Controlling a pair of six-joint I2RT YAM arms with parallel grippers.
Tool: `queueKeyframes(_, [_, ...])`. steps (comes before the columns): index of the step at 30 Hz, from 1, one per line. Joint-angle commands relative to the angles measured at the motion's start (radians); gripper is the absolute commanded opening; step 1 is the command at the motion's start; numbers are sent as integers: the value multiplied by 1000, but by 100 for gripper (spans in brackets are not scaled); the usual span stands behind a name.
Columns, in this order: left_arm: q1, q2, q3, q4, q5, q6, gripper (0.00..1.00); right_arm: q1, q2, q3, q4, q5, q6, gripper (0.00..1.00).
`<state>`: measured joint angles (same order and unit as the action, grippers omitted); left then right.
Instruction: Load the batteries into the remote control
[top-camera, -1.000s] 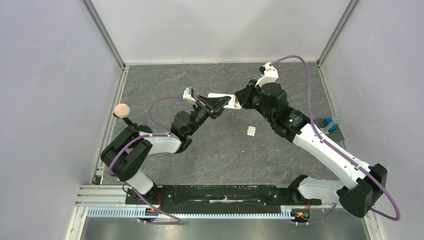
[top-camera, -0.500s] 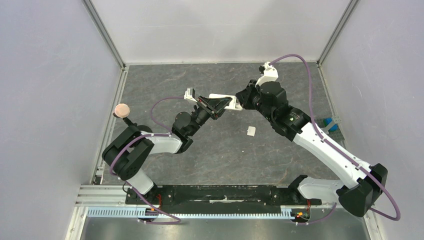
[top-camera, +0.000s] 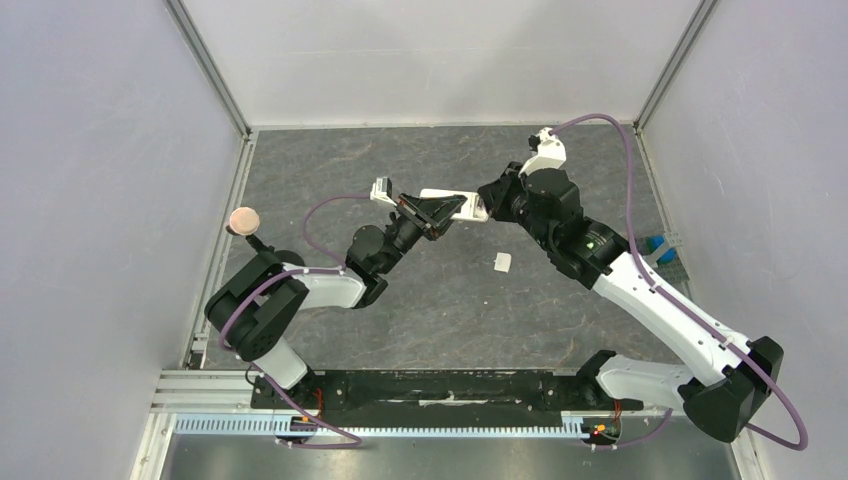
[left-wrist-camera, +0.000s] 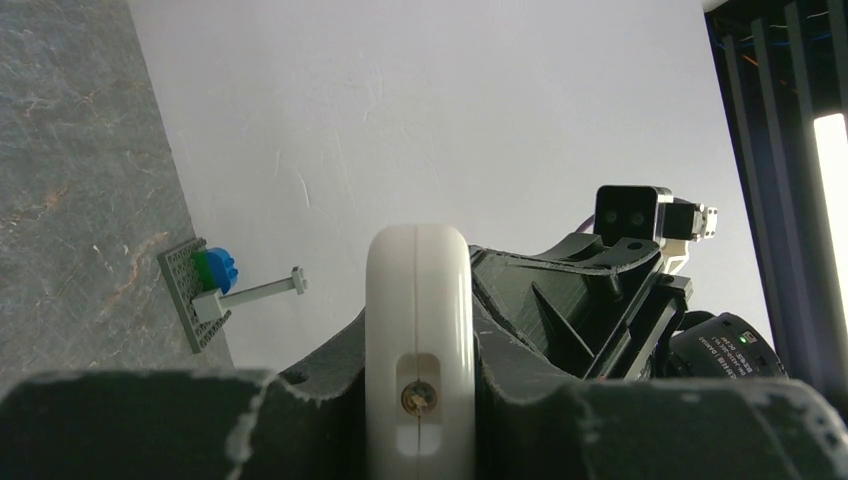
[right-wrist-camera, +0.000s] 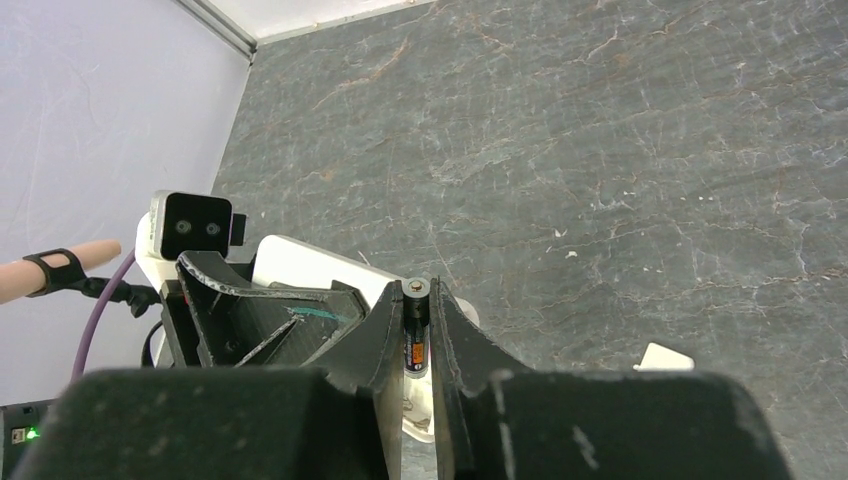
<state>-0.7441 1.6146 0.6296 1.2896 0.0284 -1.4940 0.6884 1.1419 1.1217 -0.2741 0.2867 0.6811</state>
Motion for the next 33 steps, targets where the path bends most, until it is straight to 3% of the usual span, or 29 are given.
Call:
queueKeyframes(1, [-6,-15,45,82,-24,26,2,5,-10,-4,18,-42,-12,5])
queueKeyframes(12, [-18,0,73,96,-61,32,2,5,18,10,-18,-80,-44,8])
queueKeyframes(20, [-35,34,94,121,-71,28,2,4,29,46,-78,-27,-49,23])
queueKeyframes(33, [-44,48,91,131,-87,17,2,5,21,100,-113,11,-19,28])
